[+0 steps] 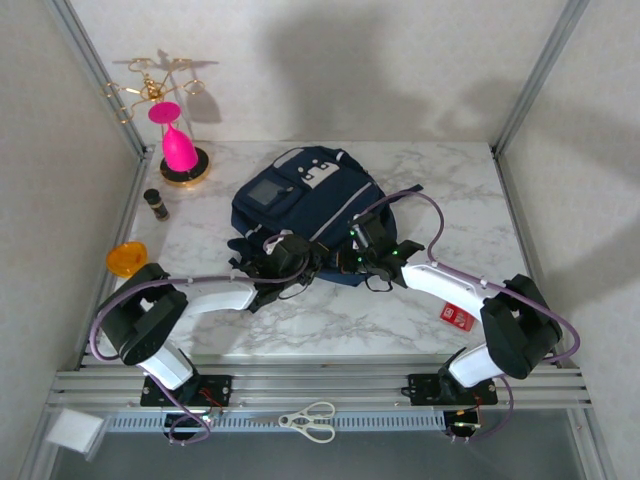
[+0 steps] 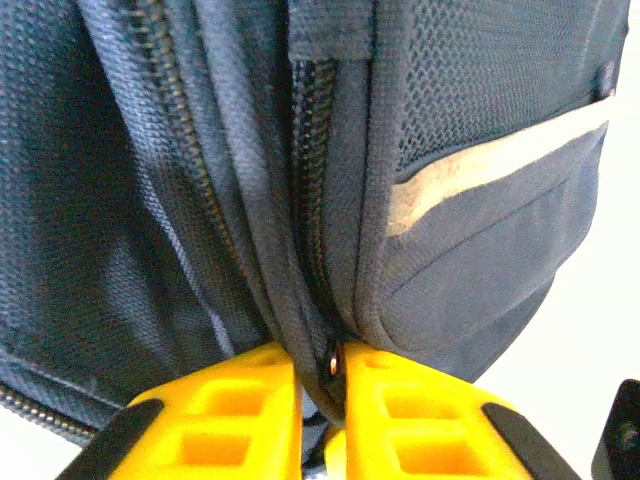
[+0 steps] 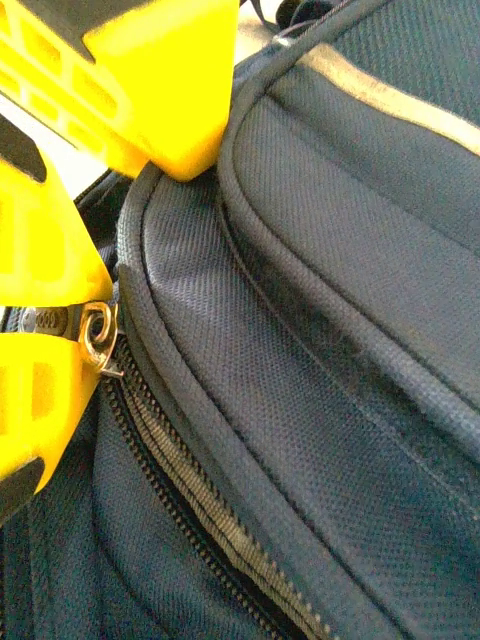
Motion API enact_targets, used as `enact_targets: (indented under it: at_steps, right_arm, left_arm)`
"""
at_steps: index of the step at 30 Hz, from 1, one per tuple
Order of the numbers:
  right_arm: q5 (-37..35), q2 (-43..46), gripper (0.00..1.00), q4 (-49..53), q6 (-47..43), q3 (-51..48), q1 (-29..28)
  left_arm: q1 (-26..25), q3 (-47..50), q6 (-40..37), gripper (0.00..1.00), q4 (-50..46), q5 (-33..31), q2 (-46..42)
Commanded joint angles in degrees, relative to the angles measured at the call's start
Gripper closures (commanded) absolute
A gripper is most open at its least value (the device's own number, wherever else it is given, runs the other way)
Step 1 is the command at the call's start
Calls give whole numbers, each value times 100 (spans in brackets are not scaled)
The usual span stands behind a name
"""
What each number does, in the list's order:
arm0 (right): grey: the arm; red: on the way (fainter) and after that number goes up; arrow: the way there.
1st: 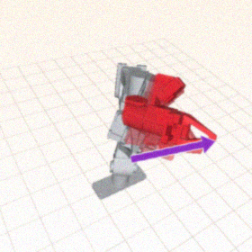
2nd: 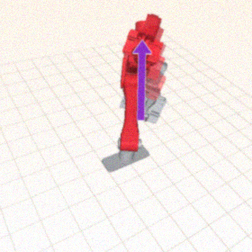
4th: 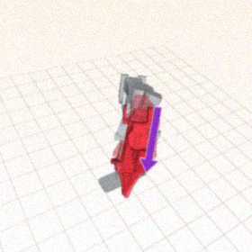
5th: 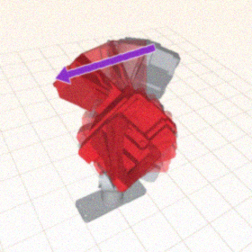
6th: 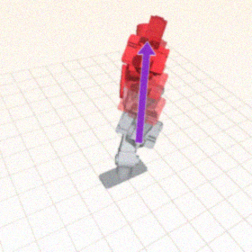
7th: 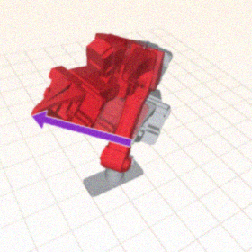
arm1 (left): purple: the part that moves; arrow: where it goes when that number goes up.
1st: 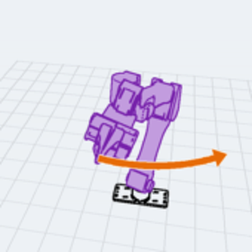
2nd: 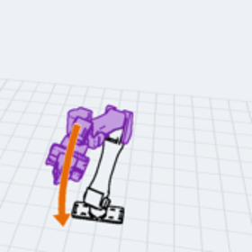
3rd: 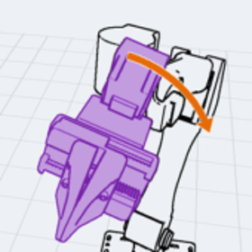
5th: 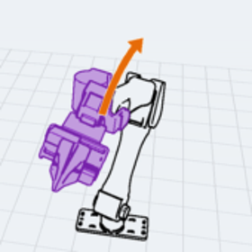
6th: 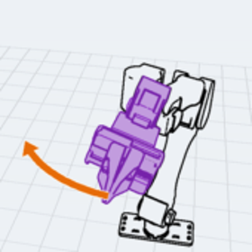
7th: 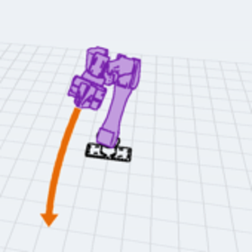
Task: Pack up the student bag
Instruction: Zip the student bag at the center of the table.
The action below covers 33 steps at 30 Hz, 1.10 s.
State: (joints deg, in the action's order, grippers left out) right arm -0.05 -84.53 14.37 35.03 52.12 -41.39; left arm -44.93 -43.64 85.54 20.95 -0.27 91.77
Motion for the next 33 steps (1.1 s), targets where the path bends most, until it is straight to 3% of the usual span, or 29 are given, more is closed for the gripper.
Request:
enact_targets:
  at_steps: [1, 9, 16, 21, 25, 26, 28, 30, 33]
  right_arm:
    - [-395, 200, 100, 354, -166, 57, 116]
    - [-523, 427, 100, 596, -469, 117, 732]
    - [-343, 278, 100, 736, -867, 481, 1008]
    - [186, 179, 100, 368, -1135, 545, 743]
    - [416, -128, 100, 10, -984, 623, 193]
    - [494, -179, 100, -97, -923, 612, 186]
    - [649, -191, 100, -402, -840, 498, 184]
    - [570, -178, 100, -381, -999, 504, 187]
    - [342, -101, 96, -176, -1443, 682, 265]
  left_arm:
    - [245, -108, -41, 97, -377, -930, 31]
    - [554, 283, -996, 100, -1170, -1171, -945]
    - [1556, 574, -2319, 100, -1955, -686, -1641]
    - [2367, 521, -3283, 100, -2220, -218, -1981]
    - [2428, 471, -3330, 100, -1737, 553, -2007]
    - [2414, 494, -3247, 95, -1666, 649, -2028]
    - [2418, 550, -3077, 69, -1692, 789, -2156]
    - [2323, 676, -2850, 55, -1770, 742, -2436]
    - [2027, 956, -2387, 45, -1880, 443, -2878]
